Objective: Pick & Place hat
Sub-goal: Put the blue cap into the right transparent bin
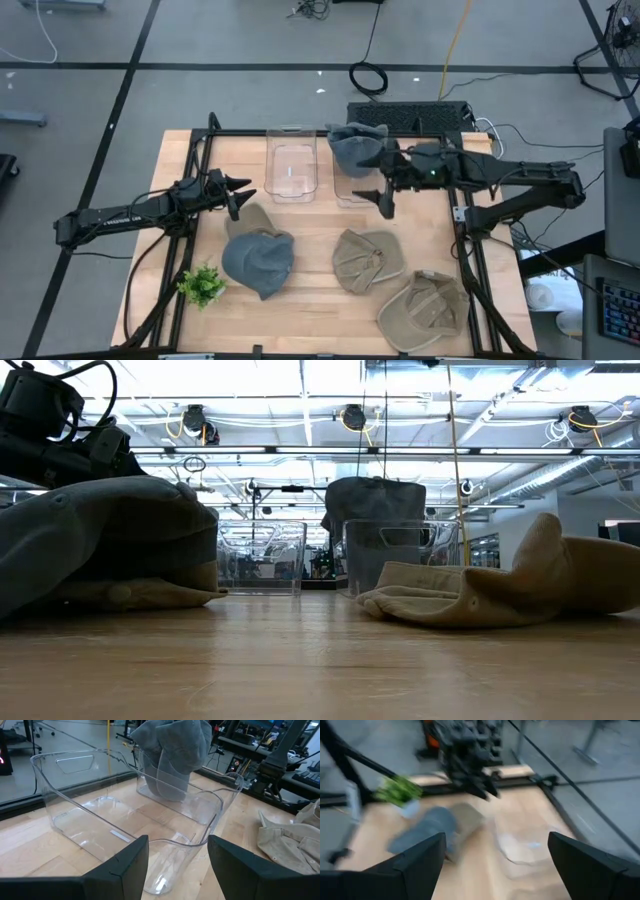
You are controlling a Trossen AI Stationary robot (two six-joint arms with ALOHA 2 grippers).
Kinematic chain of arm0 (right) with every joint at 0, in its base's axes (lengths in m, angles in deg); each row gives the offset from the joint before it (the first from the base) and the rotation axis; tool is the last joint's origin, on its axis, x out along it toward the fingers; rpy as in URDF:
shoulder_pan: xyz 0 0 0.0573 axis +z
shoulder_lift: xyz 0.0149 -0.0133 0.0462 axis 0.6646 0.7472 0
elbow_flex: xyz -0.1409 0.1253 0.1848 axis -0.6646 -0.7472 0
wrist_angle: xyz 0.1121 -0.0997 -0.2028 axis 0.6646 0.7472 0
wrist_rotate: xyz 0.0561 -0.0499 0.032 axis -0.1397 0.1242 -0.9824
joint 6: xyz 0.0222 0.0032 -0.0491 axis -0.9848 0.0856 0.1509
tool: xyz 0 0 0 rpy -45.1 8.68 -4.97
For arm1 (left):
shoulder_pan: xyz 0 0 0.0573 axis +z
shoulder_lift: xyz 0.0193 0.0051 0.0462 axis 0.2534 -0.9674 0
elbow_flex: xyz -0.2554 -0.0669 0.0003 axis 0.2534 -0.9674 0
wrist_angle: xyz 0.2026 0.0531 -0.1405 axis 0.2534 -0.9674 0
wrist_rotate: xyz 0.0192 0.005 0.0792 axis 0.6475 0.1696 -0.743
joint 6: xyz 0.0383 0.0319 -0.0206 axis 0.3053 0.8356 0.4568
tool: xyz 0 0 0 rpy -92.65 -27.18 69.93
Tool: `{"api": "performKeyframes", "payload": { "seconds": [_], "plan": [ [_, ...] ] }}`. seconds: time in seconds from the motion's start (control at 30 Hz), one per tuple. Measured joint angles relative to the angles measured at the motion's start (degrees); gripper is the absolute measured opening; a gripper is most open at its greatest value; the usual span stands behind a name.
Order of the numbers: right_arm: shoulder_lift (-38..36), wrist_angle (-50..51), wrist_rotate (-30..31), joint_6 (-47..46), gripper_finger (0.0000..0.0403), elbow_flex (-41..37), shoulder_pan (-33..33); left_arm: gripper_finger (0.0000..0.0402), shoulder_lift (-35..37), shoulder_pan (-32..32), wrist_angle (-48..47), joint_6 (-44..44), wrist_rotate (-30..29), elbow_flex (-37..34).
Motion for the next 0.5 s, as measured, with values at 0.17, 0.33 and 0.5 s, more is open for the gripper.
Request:
{"api": "performKeyframes", "payload": {
  "seconds": [0.17,0.33,0.5],
  "plan": [
    [0.00,-6.29,-1.24,-1.37,0.0339,0.00,4.81,0.0214,0.00,0.02,-0.01,0.00,0.00,0.00],
    [0.00,-12.74,-1.13,-2.59,0.0339,0.00,7.94,0.0214,0.00,0.02,0.01,-0.01,0.00,-0.01],
    [0.00,-16.06,-0.90,-3.30,0.0338,0.00,9.13,0.0214,0.00,0.02,0.01,0.00,0.00,0.00]
  ]
}}
